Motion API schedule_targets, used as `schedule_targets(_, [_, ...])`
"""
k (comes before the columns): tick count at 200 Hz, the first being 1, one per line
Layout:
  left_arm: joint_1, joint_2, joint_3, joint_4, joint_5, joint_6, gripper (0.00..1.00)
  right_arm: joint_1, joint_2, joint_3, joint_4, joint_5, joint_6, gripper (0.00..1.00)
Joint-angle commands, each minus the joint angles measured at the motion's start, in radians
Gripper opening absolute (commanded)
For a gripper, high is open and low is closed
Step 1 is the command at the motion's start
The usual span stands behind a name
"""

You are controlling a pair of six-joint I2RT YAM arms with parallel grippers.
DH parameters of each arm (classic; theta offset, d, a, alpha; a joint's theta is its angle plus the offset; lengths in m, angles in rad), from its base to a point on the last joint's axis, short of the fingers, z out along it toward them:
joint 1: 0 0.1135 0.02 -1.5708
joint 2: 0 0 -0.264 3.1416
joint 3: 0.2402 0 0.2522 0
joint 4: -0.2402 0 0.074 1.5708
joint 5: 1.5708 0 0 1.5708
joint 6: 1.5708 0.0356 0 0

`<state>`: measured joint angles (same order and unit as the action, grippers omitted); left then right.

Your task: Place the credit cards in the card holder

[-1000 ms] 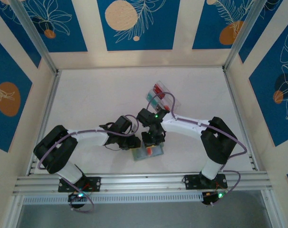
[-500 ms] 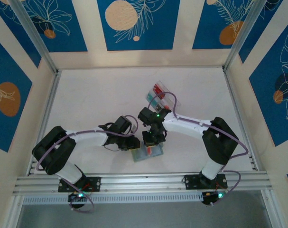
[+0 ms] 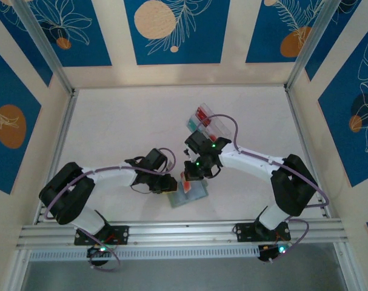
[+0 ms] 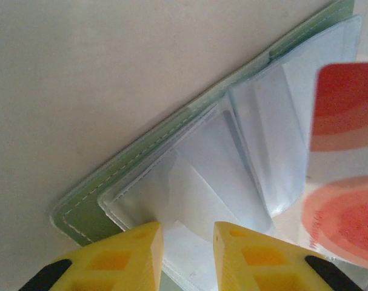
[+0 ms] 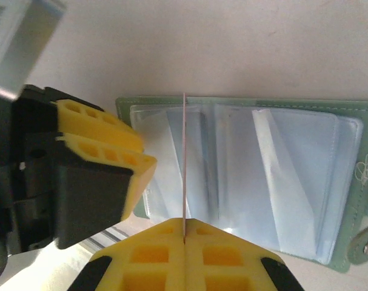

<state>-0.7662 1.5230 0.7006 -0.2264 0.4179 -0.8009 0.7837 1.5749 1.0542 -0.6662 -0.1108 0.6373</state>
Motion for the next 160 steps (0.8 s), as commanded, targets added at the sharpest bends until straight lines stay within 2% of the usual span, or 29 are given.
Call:
schedule_targets(1, [0.011, -0.001, 0.025, -0.048, 0.002, 0.025, 0.28, -0.026, -0.027, -0.046, 0.109, -0.078, -0.035, 0.0])
schedule_targets(79, [0.018, 0.009, 0.02, -0.053, -0.008, 0.024, 0.27, -0.078, -0.007, -0.182, 0.311, -0.169, -0.065, 0.0])
schedule_targets(160, [0.019, 0.016, 0.018, -0.054, -0.009, 0.025, 0.28, -0.083, 0.029, -0.253, 0.404, -0.21, -0.07, 0.0])
